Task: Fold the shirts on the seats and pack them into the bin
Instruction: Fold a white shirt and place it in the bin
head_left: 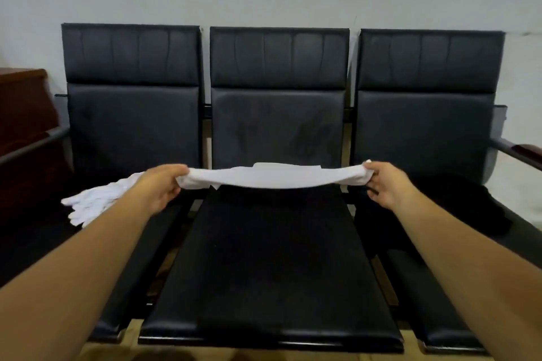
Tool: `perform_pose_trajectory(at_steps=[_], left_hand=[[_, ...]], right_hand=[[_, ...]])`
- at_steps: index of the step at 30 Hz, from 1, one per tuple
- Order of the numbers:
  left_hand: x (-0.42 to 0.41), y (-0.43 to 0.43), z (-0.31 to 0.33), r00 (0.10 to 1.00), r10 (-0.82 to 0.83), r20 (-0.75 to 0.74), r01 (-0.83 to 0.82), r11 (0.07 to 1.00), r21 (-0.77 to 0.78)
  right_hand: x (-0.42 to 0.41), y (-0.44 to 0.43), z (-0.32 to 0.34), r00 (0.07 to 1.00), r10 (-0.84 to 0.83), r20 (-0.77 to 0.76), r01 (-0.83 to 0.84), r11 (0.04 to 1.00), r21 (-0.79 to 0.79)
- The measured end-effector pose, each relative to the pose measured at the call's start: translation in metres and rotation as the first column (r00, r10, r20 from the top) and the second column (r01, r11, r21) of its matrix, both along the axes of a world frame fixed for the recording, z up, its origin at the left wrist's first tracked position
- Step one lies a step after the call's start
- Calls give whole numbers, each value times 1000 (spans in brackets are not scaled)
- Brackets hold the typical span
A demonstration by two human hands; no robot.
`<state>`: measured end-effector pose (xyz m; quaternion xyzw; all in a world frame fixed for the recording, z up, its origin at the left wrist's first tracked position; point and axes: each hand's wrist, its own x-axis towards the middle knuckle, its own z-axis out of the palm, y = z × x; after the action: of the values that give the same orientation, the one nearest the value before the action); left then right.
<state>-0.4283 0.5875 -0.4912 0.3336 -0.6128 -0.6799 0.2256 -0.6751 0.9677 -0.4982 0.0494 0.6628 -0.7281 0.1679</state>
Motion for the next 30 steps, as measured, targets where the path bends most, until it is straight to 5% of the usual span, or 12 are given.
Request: perform_pose_trajectory(at_steps=[8,18,25,27,30], left_hand=[[85,35,-120,911,-149,385,137,989,57],[82,41,-140,915,-119,386,68,987,144],[87,24,-129,901,-58,430,9,993,115],[94,18,-127,806,-102,583,125,992,2],[96,27,-120,555,-148,819,467,870,-160]], right_hand=[[69,44,-118,983,111,143,-151,937,314],[77,54,-138,959,257,122,-282,814,507],[66,71,-127,948,229,220,-302,864,402],[66,78,-129,911,308,274,-409,755,512],[68,71,-126,873,420,247,-430,427,795]])
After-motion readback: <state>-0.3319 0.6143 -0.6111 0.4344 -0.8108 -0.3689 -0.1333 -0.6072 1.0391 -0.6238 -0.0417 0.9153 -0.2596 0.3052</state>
